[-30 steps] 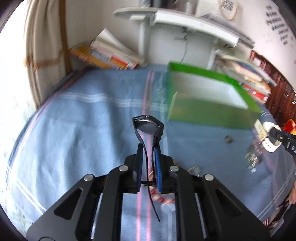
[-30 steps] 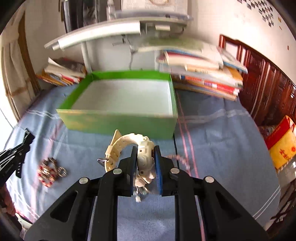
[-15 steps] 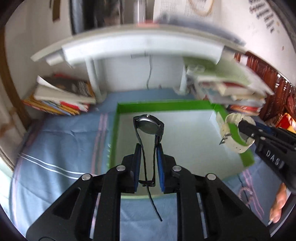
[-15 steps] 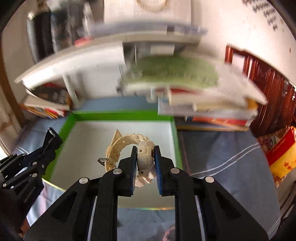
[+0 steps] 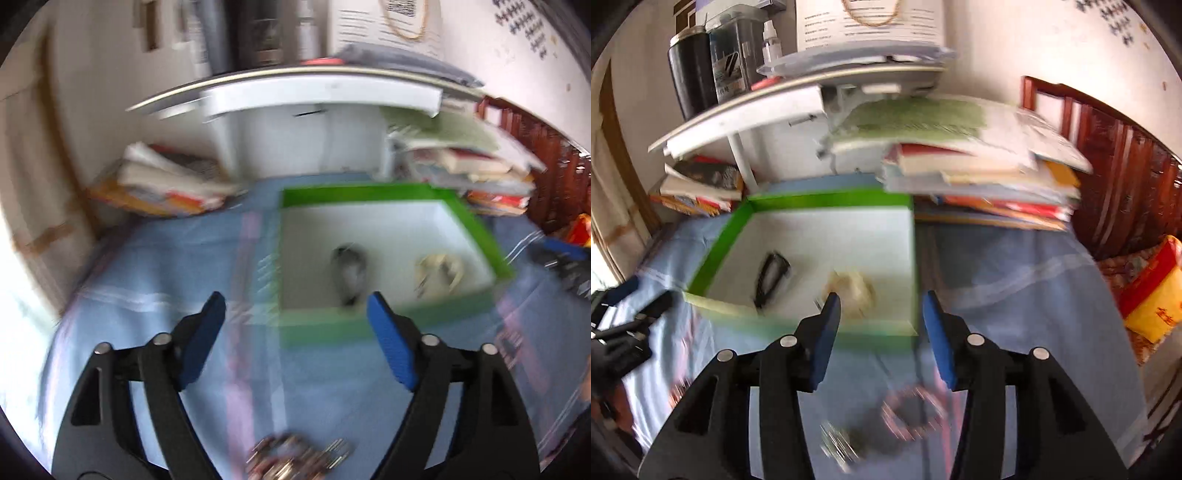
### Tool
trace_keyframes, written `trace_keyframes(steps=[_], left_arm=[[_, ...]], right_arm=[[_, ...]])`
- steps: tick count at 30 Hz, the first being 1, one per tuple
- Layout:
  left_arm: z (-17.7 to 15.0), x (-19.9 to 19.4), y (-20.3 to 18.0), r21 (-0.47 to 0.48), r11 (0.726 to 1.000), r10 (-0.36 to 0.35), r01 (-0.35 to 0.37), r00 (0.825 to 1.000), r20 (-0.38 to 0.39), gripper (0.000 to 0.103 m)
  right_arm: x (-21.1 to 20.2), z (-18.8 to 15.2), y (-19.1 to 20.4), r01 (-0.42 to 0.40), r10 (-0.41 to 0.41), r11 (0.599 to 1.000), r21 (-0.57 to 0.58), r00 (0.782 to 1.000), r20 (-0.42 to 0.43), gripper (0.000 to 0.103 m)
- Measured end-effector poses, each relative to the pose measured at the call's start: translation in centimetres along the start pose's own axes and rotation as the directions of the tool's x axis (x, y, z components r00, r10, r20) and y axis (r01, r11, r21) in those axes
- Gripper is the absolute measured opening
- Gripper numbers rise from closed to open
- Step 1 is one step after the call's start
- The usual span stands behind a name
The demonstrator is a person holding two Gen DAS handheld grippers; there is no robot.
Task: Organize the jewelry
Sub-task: 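Open both tools to drop the watches into the green box, then move the left tool to the beaded bracelet while the right tool nears the pink bracelet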
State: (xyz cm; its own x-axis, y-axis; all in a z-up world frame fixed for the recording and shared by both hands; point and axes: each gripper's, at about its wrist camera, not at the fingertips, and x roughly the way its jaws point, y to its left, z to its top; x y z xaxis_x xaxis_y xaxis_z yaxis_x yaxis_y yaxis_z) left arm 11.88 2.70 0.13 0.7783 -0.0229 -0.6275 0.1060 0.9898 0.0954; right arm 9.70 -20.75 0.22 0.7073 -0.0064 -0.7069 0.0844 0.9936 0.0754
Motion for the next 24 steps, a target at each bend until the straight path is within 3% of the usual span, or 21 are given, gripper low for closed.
trace_keyframes(steps=[4,8,10,15,17,19,22,24], left_arm=[[-6.8,-1.1,2.9,-0.085,0.996,0.03,-0.038,0.995,-0.09,0.08],[-10.8,-0.7,4.5,-0.135,0.988,0.042,-0.068,0.982,-0.186,0.08],[-11.2,-0.5,4.5,-0.122,0.989,0.057,-0.082,0.98,-0.193,0.08],[-11.9,0.2,3.8,-0.089,0.994,0.043,-0.063,0.978,-0.202,0.08],[-12.3,0.4,3.1,-0.066,0.997,0.024,-0.039,0.978,-0.209,0.075],[-12.2,1.1,2.0,-0.055,0.998,-0.004,-0.009,0.974,-0.227,0.058],[-12.1,1.7,0.6,-0.039,0.999,-0.022,0.013,0.973,-0.231,0.057],[-11.9,2.0,-0.7,-0.034,0.997,-0.075,0.069,0.97,-0.229,0.057]], right_arm=[[0.2,-4.9,-1.9,0.075,-0.073,0.997,0.013,0.995,-0.073,0.046],[2.1,-7.2,-2.7,0.061,-0.055,0.997,0.039,0.988,-0.145,0.042],[2.7,-7.8,-2.8,0.052,-0.044,0.998,0.042,0.986,-0.161,0.042],[4.6,-8.3,-3.5,0.146,-0.13,0.987,0.069,0.972,-0.194,0.042],[5.4,-8.8,-3.6,0.151,-0.132,0.986,0.071,0.966,-0.22,0.042],[5.4,-9.1,-3.3,0.154,-0.14,0.987,0.052,0.967,-0.214,0.042],[4.8,-9.5,-2.2,0.135,-0.128,0.991,0.02,0.968,-0.217,0.042],[4.5,-9.8,-1.7,0.115,-0.112,0.993,0.003,0.97,-0.218,0.042]])
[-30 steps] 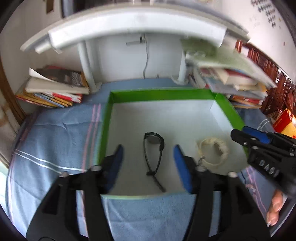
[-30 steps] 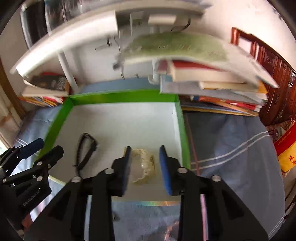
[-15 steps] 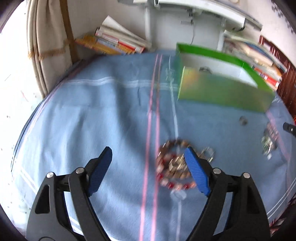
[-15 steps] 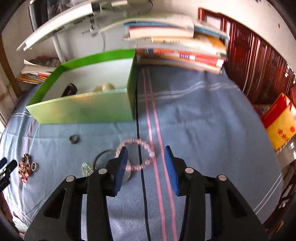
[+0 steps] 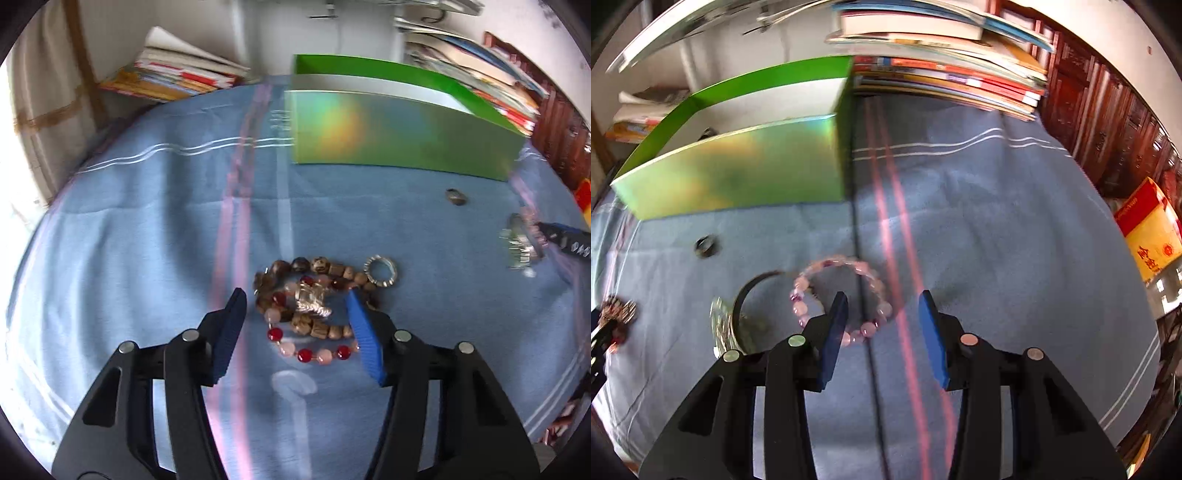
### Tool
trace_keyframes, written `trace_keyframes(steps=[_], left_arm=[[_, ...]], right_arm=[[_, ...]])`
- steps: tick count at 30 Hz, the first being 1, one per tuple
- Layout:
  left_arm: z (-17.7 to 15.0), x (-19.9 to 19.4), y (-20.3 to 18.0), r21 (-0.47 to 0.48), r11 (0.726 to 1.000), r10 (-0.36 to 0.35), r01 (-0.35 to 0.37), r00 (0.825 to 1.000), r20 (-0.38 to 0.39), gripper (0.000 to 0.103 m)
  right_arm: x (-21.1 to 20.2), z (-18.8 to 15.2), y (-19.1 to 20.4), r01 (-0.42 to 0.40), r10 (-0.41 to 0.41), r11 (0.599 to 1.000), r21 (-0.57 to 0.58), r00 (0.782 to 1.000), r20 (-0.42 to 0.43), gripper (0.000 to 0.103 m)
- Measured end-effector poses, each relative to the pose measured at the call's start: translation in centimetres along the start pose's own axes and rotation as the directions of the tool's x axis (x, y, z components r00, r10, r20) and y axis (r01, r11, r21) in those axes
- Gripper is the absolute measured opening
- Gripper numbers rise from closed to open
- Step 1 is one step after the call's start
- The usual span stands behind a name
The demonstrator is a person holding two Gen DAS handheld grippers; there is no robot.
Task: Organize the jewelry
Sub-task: 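Move the left tool to the beaded bracelet while the right tool nears the pink bracelet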
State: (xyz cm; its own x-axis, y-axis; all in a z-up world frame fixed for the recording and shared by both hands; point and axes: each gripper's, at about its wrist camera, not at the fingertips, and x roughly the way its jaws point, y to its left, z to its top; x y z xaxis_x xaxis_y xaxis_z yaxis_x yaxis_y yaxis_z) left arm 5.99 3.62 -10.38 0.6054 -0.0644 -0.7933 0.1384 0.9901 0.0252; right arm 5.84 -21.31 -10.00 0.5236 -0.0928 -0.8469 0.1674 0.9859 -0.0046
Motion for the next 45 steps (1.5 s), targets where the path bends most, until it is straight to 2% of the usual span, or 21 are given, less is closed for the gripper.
trace_keyframes(steps=[5,8,10,13,18,26,32,36,39,40,45], left_arm=[[1.2,1.1,-4.2,0.08,0.988,-0.134,0.134,0.991,0.006,0.057],[1.9,1.1,-5.3,0.096,0.989,-0.117,0.116,0.993,0.01,0.058],[1.9,0.2,-4.9,0.1,0.992,-0.086,0.081,0.996,0.039,0.067],[1.5,-1.0,-3.6,0.072,0.996,-0.052,0.049,0.997,0.049,0.068],[0.3,-2.1,-2.5,0.069,0.997,-0.035,0.032,0.998,0.044,0.069],[-0.6,-1.6,-2.5,0.071,0.996,-0.051,0.049,0.999,0.019,0.069],[-0.6,-1.9,-3.5,0.076,0.994,-0.087,0.084,0.995,0.038,0.068],[-0.3,-2.1,-4.6,0.085,0.991,-0.112,0.108,0.992,0.05,0.061],[-0.2,-1.5,-5.5,0.096,0.987,-0.135,0.131,0.99,0.032,0.046],[-0.2,-1.4,-5.8,0.103,0.986,-0.134,0.129,0.99,0.038,0.044],[-0.1,-0.8,-6.2,0.095,0.985,-0.148,0.145,0.989,0.026,0.032]], right_arm=[[-1.0,-1.0,2.0,-0.075,0.074,0.996,-0.047,0.997,-0.017,0.042],[-2.0,-1.5,2.2,-0.069,0.069,0.996,-0.049,0.998,-0.005,0.042],[-2.8,-1.5,1.7,-0.062,0.063,0.997,-0.034,0.998,0.016,0.042],[-3.6,-1.4,2.0,-0.083,0.085,0.995,-0.049,0.996,0.033,0.042],[-2.9,-1.2,2.3,-0.044,0.045,0.998,-0.04,0.999,0.027,0.042],[-1.9,-1.7,2.1,-0.046,0.046,0.998,-0.04,0.999,-0.008,0.042],[-1.6,-1.8,1.8,-0.045,0.045,0.998,-0.031,0.999,-0.009,0.042],[-2.5,-1.5,1.5,-0.06,0.06,0.998,-0.004,0.998,0.025,0.042],[-3.9,-1.1,2.0,-0.096,0.097,0.995,-0.023,0.993,0.06,0.042],[-4.2,-1.1,2.5,-0.109,0.112,0.993,-0.044,0.992,0.064,0.042],[-3.7,-1.3,4.6,-0.143,0.148,0.985,-0.101,0.988,0.045,0.042]])
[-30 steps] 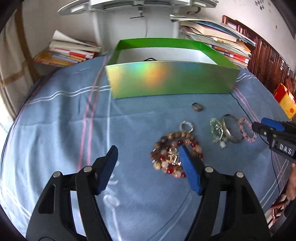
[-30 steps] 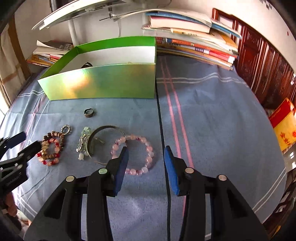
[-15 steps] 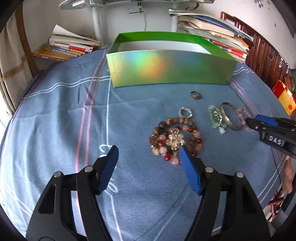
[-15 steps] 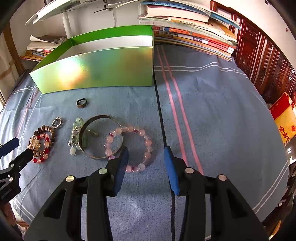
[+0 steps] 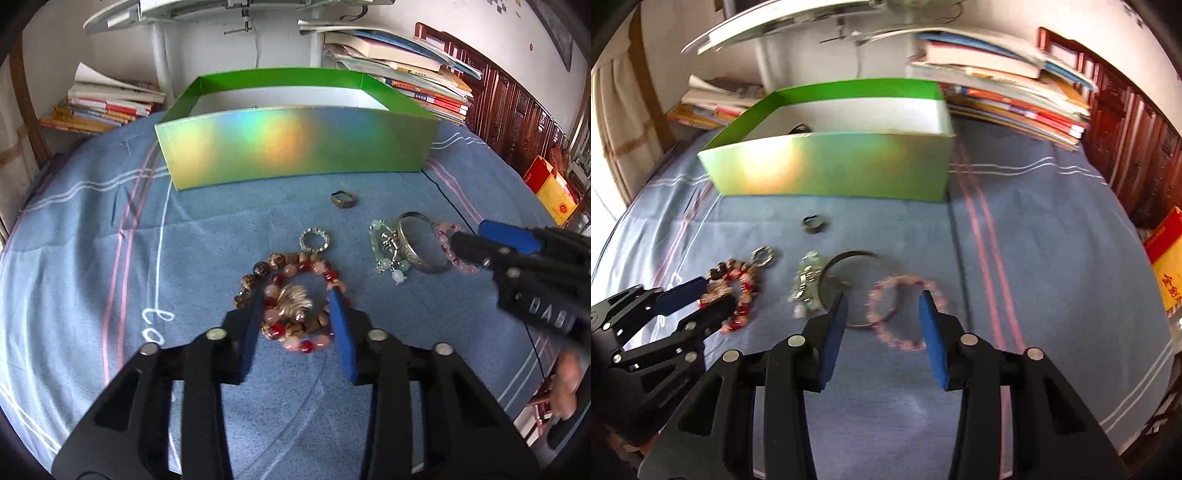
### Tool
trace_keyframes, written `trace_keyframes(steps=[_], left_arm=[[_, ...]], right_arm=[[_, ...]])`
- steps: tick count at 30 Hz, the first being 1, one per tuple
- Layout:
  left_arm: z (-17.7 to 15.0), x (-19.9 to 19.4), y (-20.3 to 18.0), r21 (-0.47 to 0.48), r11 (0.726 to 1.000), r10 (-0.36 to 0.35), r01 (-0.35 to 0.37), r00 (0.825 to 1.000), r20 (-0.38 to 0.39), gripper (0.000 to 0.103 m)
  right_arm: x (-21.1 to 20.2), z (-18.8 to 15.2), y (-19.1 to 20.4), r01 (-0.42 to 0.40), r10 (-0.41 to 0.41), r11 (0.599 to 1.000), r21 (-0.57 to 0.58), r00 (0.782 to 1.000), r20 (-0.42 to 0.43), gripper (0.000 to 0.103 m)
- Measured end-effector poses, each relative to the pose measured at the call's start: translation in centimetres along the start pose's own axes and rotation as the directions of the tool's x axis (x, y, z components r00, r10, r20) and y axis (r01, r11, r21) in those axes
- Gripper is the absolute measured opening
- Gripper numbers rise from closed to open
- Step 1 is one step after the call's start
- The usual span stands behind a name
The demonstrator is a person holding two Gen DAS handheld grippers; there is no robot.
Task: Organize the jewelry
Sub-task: 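Move the left tool to the beaded bracelet while the right tool nears the pink bracelet, then grasp the beaded bracelet with the left tool while the right tool grasps the pink bracelet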
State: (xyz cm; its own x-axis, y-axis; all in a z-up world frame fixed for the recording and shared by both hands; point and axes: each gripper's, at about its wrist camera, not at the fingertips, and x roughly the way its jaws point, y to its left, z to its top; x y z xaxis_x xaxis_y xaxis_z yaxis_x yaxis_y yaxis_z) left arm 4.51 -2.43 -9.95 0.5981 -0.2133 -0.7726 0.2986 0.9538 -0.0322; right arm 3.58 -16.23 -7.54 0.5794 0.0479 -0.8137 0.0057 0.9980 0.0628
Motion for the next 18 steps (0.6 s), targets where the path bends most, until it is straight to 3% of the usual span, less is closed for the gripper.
trace_keyframes(steps=[4,9,14,18], left_arm=[[0.0,0.2,0.8,-0.03,1.0,0.004,-0.004,1.0,-0.003,0.031],[-0.1,0.1,1.4,-0.045,0.999,0.012,-0.012,1.0,-0.002,0.031],[-0.1,-0.2,1.8,-0.062,0.998,0.016,-0.016,1.0,0.002,0.026],[0.0,-1.1,2.1,-0.068,0.998,0.014,-0.013,1.0,0.024,0.021]], right_arm=[[1.0,-0.2,1.5,-0.038,0.037,0.999,-0.037,0.999,-0.027,0.042],[1.7,-0.5,2.7,-0.002,0.0,0.997,-0.077,1.0,-0.027,0.039],[1.1,-0.5,2.6,-0.027,0.026,0.996,-0.083,1.0,-0.011,0.009],[0.4,-0.3,1.8,-0.025,0.025,0.998,-0.055,1.0,0.009,0.008]])
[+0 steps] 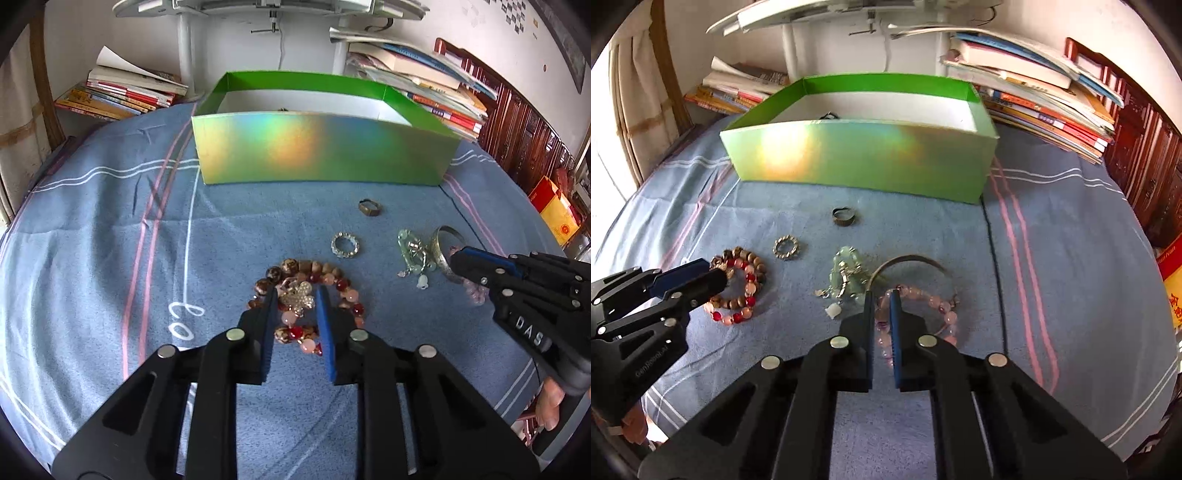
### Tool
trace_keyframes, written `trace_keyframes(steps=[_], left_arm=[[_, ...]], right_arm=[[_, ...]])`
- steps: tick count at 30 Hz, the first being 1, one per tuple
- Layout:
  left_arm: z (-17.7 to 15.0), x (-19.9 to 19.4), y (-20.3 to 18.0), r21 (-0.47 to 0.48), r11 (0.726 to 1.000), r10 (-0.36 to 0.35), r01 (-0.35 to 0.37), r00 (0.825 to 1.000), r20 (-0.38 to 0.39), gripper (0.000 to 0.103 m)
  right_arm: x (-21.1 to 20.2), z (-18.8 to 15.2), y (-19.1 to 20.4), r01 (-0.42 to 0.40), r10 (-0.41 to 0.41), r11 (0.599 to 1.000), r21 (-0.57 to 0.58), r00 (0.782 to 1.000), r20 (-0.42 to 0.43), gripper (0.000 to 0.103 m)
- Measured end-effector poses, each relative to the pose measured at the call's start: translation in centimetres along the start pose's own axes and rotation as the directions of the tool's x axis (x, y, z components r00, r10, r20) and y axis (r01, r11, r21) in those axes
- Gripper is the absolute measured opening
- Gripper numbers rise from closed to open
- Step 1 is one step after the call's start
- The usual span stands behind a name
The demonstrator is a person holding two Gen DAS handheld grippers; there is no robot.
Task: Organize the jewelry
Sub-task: 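Grasp the beaded bracelet with the left tool while the right tool grasps the pink bracelet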
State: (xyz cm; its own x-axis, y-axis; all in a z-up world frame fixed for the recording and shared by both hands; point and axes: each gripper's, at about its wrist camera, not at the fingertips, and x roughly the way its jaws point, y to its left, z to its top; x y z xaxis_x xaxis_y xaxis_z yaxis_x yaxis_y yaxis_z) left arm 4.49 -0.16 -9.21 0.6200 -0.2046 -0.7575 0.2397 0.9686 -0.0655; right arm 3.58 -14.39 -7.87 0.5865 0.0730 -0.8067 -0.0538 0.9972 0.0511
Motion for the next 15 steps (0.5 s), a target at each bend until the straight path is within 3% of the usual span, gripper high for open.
trace_keyframes(steps=[6,11,15], left_arm=[[0.0,-0.8,0.5,-0.001,1.0,0.009,-0.009,1.0,0.015,0.021],[-0.1,-0.8,0.7,-0.006,1.0,0.008,-0.008,1.0,0.013,0.021],[0.0,-0.8,0.7,-0.008,1.0,0.009,-0.009,1.0,0.013,0.021]], right_arm=[[-1.3,0.2,-2.5,0.051,-0.053,0.997,0.063,0.998,0.023,0.008],[-0.5,-0.1,-6.3,0.12,-0.118,0.98,0.16,0.993,-0.022,0.018],[0.6,-0.5,-7.4,0.108,-0.099,0.975,0.193,0.994,-0.056,0.021]])
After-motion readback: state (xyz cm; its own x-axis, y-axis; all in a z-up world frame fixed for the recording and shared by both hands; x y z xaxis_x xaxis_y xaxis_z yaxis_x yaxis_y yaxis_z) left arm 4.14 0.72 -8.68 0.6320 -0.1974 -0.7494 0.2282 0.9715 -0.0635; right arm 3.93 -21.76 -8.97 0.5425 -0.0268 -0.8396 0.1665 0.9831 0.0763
